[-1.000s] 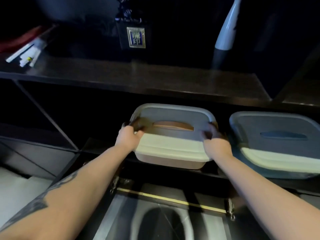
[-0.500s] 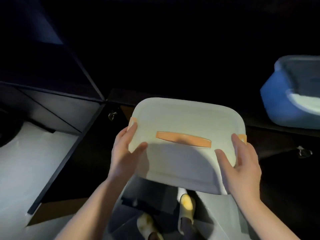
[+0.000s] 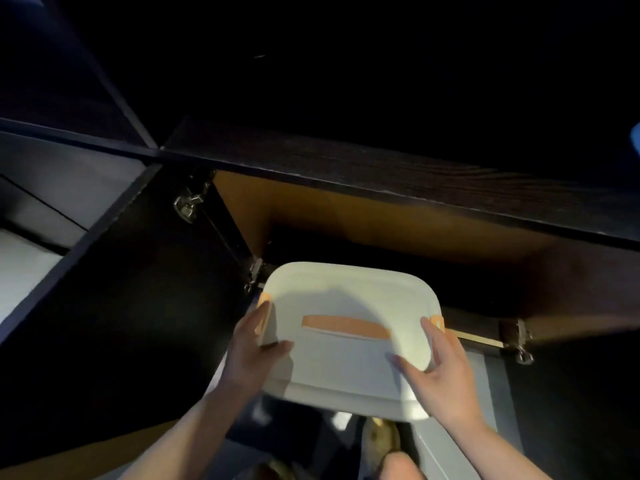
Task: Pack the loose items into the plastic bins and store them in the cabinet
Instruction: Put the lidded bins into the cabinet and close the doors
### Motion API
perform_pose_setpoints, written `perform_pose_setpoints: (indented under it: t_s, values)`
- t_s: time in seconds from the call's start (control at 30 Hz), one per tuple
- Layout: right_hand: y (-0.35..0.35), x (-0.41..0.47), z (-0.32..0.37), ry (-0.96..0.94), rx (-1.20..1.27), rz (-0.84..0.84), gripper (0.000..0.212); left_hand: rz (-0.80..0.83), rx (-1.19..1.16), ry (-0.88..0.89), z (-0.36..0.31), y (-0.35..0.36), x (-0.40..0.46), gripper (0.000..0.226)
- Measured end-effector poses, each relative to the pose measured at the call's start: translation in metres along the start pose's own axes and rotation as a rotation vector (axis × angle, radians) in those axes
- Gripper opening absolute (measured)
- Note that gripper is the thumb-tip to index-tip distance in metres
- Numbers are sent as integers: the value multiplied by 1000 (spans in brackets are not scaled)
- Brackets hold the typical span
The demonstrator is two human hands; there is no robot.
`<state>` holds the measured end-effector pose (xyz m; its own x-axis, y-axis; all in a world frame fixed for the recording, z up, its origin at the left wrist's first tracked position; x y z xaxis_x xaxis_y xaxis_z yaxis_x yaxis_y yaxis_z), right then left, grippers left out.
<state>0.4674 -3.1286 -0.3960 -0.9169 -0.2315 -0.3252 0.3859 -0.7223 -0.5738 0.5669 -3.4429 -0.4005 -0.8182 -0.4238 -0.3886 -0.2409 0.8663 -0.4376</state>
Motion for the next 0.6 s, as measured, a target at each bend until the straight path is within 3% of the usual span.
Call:
perform_pose_setpoints:
  t_s: [0.13, 0.3, 0.4, 0.47, 0.53, 0.6]
  values:
    - [46, 54, -67, 70, -44, 21, 102, 32, -103, -35, 63, 43, 69, 82]
    - [86, 152, -114, 35, -79, -31, 86, 37, -198, -31, 111, 79, 160, 79]
    - [114, 199, -136, 48, -151, 4, 90, 118, -72, 22, 127, 104, 213, 79]
    - [131, 220, -148, 54, -165, 32, 101, 88, 79, -14, 143, 109, 241, 89]
    - [147, 242, -159, 52, -195, 71, 110, 83, 28, 19, 152, 115, 265, 84]
    - [153, 263, -167, 32, -158, 76, 98, 55, -21, 61, 152, 118, 288, 82]
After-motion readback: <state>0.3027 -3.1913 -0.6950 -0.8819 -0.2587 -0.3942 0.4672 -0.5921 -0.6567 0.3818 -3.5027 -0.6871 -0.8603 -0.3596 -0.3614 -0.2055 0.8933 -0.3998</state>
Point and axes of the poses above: each hand's wrist, its own x-axis towards the middle knuckle, its own y-axis out of the palm, z = x × y, the point moved 9 cm from there along x, towards the middle knuckle, and after that the axes turned 5 degrees about z, right-handed, at the moved point
